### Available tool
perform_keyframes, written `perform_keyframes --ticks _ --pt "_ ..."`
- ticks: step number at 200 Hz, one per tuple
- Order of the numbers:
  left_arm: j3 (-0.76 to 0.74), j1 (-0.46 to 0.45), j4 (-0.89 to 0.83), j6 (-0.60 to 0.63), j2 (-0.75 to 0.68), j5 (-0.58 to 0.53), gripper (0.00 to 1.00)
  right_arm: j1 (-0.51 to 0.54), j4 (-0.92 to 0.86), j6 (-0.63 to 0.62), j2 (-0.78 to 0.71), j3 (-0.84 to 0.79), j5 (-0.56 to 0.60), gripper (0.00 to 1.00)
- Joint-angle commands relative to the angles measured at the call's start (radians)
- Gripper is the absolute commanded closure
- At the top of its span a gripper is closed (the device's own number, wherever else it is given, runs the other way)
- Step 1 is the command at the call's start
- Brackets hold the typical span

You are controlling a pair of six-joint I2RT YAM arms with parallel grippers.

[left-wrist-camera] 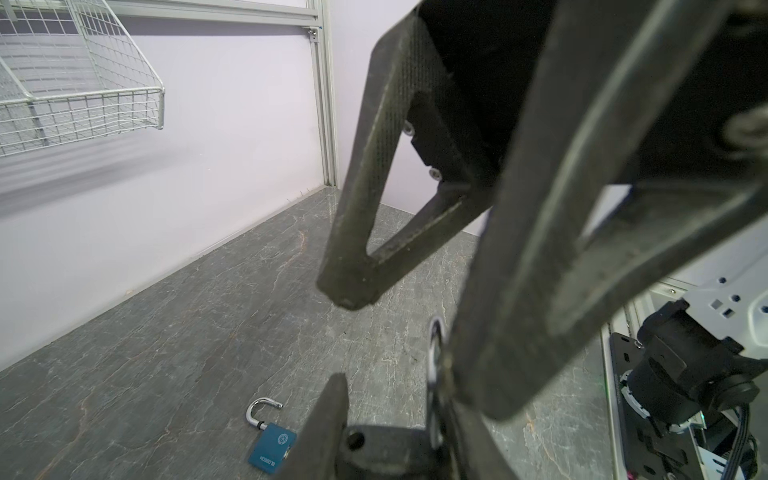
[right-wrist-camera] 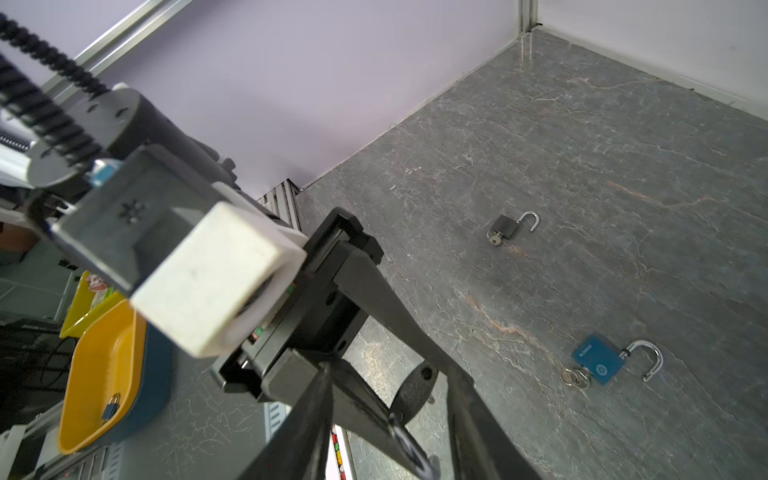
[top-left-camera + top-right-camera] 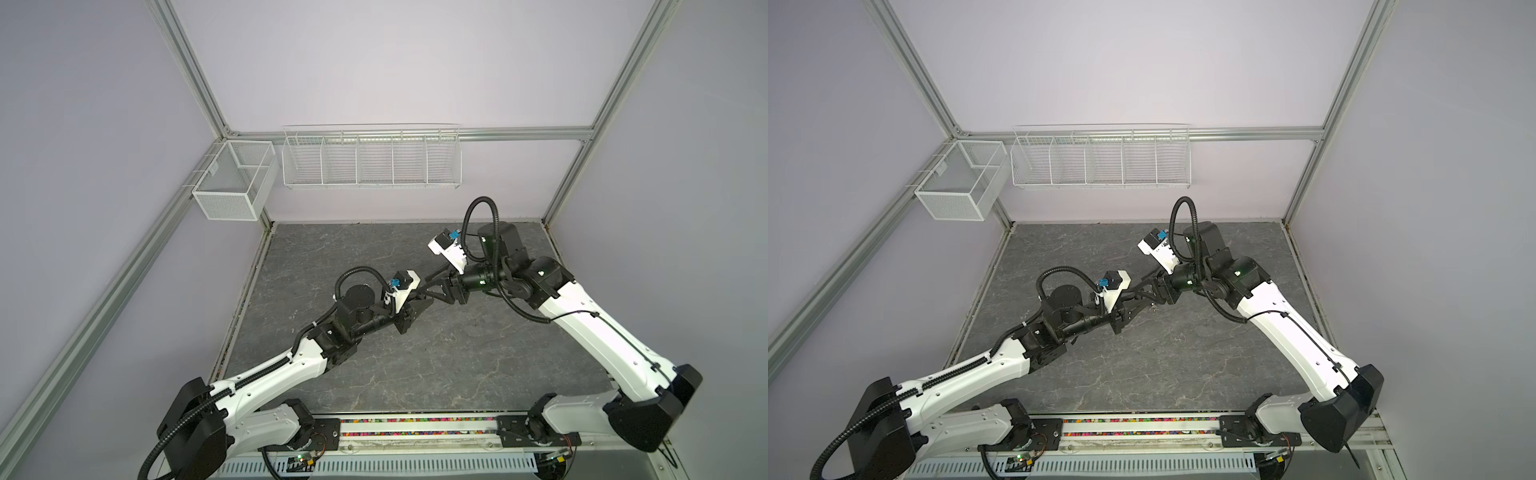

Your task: Unlock with the key

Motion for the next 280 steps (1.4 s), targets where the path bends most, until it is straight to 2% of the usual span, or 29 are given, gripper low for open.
perform_keyframes --ticks 1,26,56,96,130,156,238,280 --pt "0.044 0.027 -0.022 0.031 0.001 0.071 1.00 -0.011 0.041 -0.080 0.017 -0.023 -0.095 0.57" --pt "0.063 0.075 -0.030 0.021 0.017 0.162 1.00 -0.026 0.044 -0.114 0.022 -0.028 -0.114 0.57" --pt "0.070 0.091 -0.038 0.046 0.023 0.188 1.00 -0.034 0.014 -0.148 0.060 -0.006 -0.094 0.57" --pt "0.095 0.116 -0.066 0.066 0.020 0.245 1.00 -0.040 -0.042 -0.198 0.110 0.034 -0.130 0.58" --pt "0.113 0.118 -0.083 0.081 0.028 0.248 1.00 -0.041 -0.057 -0.206 0.129 0.042 -0.158 0.63" --pt "0.136 0.121 -0.107 0.085 0.039 0.271 1.00 -0.041 -0.056 -0.208 0.128 0.034 -0.157 0.73" --pt "0.130 0.127 -0.069 0.031 0.031 0.242 1.00 -0.041 -0.046 -0.187 0.106 0.021 -0.126 0.93" --pt "0.127 0.126 -0.052 -0.002 0.034 0.235 1.00 -0.041 -0.010 -0.142 0.092 0.022 -0.114 0.94"
